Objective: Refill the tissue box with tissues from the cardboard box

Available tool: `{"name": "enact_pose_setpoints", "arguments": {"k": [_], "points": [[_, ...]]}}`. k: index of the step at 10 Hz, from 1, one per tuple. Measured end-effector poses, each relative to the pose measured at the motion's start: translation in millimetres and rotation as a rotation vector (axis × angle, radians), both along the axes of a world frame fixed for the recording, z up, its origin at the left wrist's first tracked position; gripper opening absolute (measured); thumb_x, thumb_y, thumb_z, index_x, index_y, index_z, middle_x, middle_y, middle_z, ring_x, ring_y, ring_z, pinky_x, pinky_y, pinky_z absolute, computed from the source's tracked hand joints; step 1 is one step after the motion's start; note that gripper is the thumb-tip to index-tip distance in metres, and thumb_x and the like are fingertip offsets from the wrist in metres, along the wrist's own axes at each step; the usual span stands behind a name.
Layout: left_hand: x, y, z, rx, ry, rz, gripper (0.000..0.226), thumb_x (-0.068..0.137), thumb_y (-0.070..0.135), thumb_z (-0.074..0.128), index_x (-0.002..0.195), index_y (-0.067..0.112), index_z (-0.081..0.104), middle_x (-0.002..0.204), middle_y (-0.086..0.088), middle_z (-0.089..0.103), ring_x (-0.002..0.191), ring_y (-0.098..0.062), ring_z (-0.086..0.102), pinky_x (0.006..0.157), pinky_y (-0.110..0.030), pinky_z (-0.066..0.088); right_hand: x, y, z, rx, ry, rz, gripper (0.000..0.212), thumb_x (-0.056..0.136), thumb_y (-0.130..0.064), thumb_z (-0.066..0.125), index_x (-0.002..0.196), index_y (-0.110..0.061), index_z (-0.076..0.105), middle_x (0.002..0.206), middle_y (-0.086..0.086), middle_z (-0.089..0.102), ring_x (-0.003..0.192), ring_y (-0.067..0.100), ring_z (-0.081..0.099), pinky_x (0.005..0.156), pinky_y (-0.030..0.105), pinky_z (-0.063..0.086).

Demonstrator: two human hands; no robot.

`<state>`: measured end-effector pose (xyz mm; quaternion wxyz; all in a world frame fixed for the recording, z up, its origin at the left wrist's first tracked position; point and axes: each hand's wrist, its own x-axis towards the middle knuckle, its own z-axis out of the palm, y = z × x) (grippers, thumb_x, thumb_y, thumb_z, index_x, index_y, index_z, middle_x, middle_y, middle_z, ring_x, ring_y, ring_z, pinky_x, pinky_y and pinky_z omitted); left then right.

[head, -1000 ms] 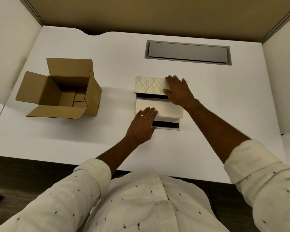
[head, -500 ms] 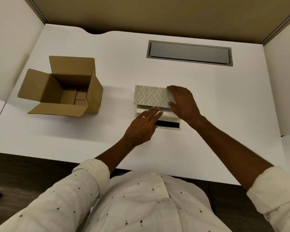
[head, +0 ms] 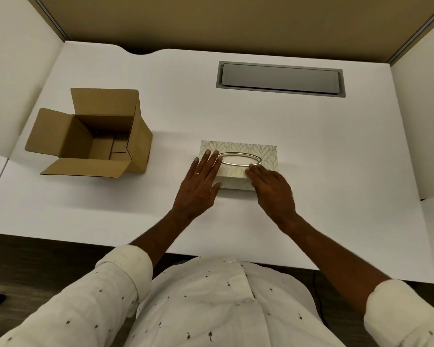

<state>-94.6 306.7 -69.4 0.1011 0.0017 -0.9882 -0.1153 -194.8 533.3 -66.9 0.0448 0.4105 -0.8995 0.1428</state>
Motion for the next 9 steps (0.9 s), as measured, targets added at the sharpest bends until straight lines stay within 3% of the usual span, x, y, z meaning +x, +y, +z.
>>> {"name": "enact_pose_setpoints", "arguments": {"k": [1,3,5,6,7,8,9], "points": [[5.8,-1.2,-8.2,-0.012,-0.102,0.007,0.063,0.104,0.030,0.047,0.157,0.002,0.027,0.167,-0.014,0.023,0.156,-0.029,0.019,0.124,-0.046,0.028,8.0,5.5,-10.0,-0.006,0.036,0.017,0.061,0.084,0.016,0.065,0.139,-0.010,0.062,0.145,0.008,0.061,0.137,0.023,0.056,0.110,0.040,0.049],[7.3,-3.2,-14.6,0.007,-0.109,0.011,0.052,0.100,0.011,0.056,0.147,-0.006,0.043,0.156,-0.022,0.041,0.146,-0.035,0.040,0.117,-0.044,0.040,16.8,10.4,-22.6,0.020,0.066,0.020,0.079,0.071,0.028,0.060,0.142,-0.006,0.059,0.148,0.011,0.057,0.139,0.027,0.053,0.110,0.045,0.049],[6.7,0.5,-13.7,0.007,-0.190,0.012,0.055,0.105,0.019,0.045,0.153,-0.004,0.031,0.162,-0.022,0.030,0.152,-0.034,0.029,0.121,-0.047,0.034,16.7,10.6,-25.9,0.020,0.081,0.017,0.081,0.070,0.028,0.058,0.144,-0.005,0.056,0.150,0.013,0.055,0.141,0.029,0.051,0.112,0.046,0.047],[12.5,5.0,-16.3,0.054,-0.247,0.049,0.068,0.107,0.044,0.025,0.158,0.000,0.017,0.167,-0.017,0.017,0.157,-0.029,0.014,0.128,-0.042,0.019,21.5,8.8,-28.8,0.017,0.039,0.012,0.076,0.074,0.026,0.059,0.145,-0.004,0.054,0.152,0.015,0.052,0.143,0.031,0.048,0.114,0.048,0.045],[17.2,8.2,-21.0,0.012,-0.226,0.054,0.071,0.106,0.049,0.022,0.159,0.002,0.015,0.168,-0.015,0.014,0.157,-0.026,0.011,0.128,-0.042,0.019,31.6,9.1,-35.0,0.018,0.031,0.014,0.055,0.093,0.000,0.064,0.147,-0.002,0.050,0.156,0.016,0.046,0.147,0.031,0.043,0.115,0.052,0.042],[7.9,5.0,-11.3,0.001,-0.227,0.064,0.072,0.105,0.051,0.026,0.158,0.002,0.018,0.168,-0.014,0.015,0.157,-0.025,0.011,0.125,-0.044,0.025,25.3,4.3,-26.8,0.015,-0.072,-0.052,0.062,0.104,-0.033,0.052,0.157,-0.006,0.034,0.166,0.011,0.029,0.156,0.026,0.025,0.123,0.049,0.030],[9.5,5.7,-10.5,0.013,-0.196,0.067,0.073,0.105,0.054,0.028,0.158,0.003,0.021,0.168,-0.013,0.017,0.157,-0.024,0.013,0.125,-0.043,0.026,26.6,1.7,-24.9,-0.027,-0.101,-0.200,0.079,0.104,-0.053,0.042,0.163,-0.011,0.011,0.172,0.006,0.012,0.159,0.021,0.006,0.129,0.042,0.011]]}}
